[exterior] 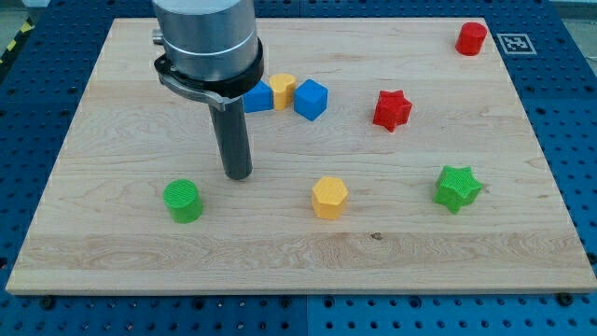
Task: Push the green circle a bit left and up
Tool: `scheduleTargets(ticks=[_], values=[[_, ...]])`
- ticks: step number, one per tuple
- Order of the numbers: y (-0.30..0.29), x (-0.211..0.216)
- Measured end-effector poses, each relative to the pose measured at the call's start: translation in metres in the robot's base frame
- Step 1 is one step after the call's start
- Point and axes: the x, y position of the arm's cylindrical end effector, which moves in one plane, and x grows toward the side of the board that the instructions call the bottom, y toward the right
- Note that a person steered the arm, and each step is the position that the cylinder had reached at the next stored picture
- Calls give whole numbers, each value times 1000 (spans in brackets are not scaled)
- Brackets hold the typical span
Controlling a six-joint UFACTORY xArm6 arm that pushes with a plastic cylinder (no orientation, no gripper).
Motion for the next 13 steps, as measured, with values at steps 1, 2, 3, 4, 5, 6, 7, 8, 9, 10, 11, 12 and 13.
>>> scheduleTargets(ticks=[1,2,3,4,5,6,7,8,9,10,11,12,13], values=[[0,3],[0,22],[0,23],[0,38],[-13,61],[-48,67],[-83,65],[-87,59],[-113,60],[-105,51],[-86,51],[-86,50],[-86,46]])
